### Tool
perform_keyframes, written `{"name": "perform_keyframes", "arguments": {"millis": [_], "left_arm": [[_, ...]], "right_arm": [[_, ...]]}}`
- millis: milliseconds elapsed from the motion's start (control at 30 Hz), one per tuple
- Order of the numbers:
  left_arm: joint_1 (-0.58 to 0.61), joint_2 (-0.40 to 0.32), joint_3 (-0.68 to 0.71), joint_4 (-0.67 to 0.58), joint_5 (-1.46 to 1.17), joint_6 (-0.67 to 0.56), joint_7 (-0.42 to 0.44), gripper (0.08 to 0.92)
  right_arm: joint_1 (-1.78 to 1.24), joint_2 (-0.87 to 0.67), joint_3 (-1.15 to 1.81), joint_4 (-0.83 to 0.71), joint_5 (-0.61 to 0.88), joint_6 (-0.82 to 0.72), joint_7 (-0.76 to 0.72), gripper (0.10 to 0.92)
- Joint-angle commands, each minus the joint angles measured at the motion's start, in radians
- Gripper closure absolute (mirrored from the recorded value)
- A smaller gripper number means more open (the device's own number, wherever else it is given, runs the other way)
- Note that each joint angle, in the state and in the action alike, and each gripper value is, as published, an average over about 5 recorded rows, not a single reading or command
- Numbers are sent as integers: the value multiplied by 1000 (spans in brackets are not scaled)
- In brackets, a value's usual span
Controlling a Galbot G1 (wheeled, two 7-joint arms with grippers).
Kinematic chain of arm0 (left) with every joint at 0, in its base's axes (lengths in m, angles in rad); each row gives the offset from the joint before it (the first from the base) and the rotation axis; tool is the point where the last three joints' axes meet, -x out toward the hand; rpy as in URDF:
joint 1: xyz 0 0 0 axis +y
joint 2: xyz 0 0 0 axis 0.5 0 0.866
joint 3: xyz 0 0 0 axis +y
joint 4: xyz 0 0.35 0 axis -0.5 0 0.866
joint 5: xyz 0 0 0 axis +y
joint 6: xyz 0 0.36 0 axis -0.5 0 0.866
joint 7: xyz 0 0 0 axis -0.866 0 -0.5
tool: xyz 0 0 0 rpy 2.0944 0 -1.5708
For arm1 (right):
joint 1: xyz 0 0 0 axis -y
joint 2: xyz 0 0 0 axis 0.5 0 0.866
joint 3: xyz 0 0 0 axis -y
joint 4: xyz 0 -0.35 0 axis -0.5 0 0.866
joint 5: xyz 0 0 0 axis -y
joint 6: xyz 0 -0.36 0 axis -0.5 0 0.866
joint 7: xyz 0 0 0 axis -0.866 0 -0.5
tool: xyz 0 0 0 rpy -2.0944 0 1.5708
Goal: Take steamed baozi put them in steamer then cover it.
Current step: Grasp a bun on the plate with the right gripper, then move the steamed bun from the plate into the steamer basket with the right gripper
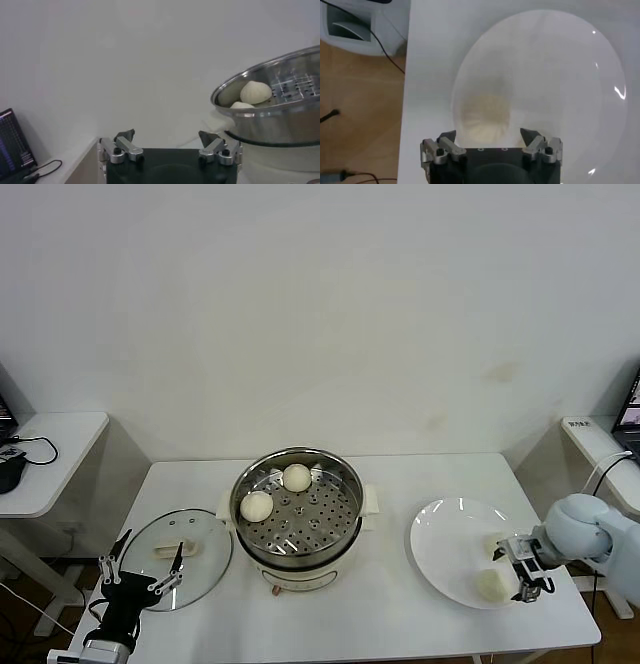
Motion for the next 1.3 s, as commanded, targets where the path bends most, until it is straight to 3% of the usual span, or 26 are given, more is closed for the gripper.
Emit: {"name": "perform_keyframes", "arguments": {"millis": [33,267,733,1300], "left_arm": [[2,0,-1,2,0,1,0,177],[6,-2,-2,0,1,0,1,177],[7,-3,-4,-5,2,0,0,177],[-6,15,-4,-14,-1,1,0,177]], "right_arm": [[-24,39,15,-33,-7,-7,5,274],[-27,40,13,-27,-6,-14,-13,366],[29,27,6,-24,16,-18,-55,455],[560,54,-150,-6,252,-40,-85,479]]}}
